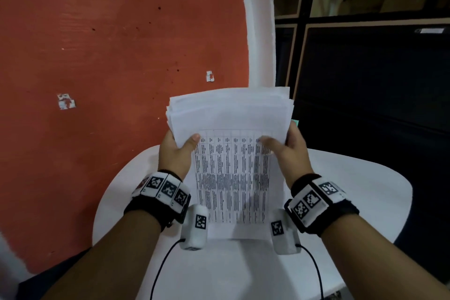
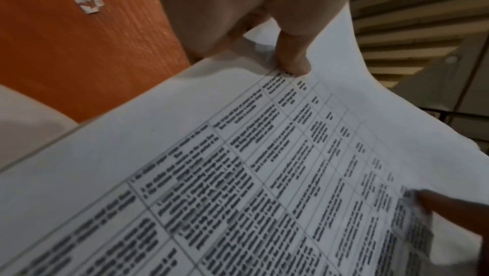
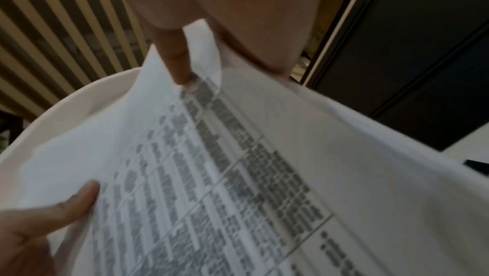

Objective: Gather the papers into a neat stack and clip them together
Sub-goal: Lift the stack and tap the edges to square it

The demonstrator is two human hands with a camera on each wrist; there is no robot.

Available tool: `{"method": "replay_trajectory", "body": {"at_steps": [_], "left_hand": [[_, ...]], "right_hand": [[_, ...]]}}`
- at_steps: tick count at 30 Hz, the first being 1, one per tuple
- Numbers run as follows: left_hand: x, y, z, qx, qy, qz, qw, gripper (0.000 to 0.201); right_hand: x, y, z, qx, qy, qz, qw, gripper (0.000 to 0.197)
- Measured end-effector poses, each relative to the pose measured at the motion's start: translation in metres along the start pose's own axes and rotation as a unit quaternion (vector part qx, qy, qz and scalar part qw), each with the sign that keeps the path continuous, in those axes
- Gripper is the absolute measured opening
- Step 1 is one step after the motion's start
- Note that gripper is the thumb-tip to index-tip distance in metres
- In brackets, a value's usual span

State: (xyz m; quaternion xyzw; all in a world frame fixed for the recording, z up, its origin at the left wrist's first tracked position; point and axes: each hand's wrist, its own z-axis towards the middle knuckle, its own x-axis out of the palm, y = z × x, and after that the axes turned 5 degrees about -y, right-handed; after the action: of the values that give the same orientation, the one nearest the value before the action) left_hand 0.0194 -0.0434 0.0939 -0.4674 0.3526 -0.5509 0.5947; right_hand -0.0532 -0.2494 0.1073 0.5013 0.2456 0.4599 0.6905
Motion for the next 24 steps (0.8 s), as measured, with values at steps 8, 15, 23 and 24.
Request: {"method": "replay_trajectory", "body": {"at_steps": [8,15,23,24], "left_hand": [[-0.007,0.036,-0.027,-0.022,0.038,0.036,0.998,0.031],[-0.006,0.022,-0.017,-0.003,0.019,-0.008,1.0,0.034],[0.0,0.027,-0.022,-0.061,0.02,0.015,0.998,0.027],[0.001,0.02,-0.02,-0.067,0.007,-0.003,0.998,0.027]], "right_hand": [[-0.021,-0.067,-0.042,0.109,0.072,-0.139,0.982,0.024],[-0.009,-0.045,-0.02,0.06,0.032,-0.027,0.997,0.038],[-0.012,-0.065,-0.031,0.105,0.035,-0.081,0.991,0.036],[-0.013,-0.061,-0.028,0.095,0.04,-0.073,0.992,0.033]]}}
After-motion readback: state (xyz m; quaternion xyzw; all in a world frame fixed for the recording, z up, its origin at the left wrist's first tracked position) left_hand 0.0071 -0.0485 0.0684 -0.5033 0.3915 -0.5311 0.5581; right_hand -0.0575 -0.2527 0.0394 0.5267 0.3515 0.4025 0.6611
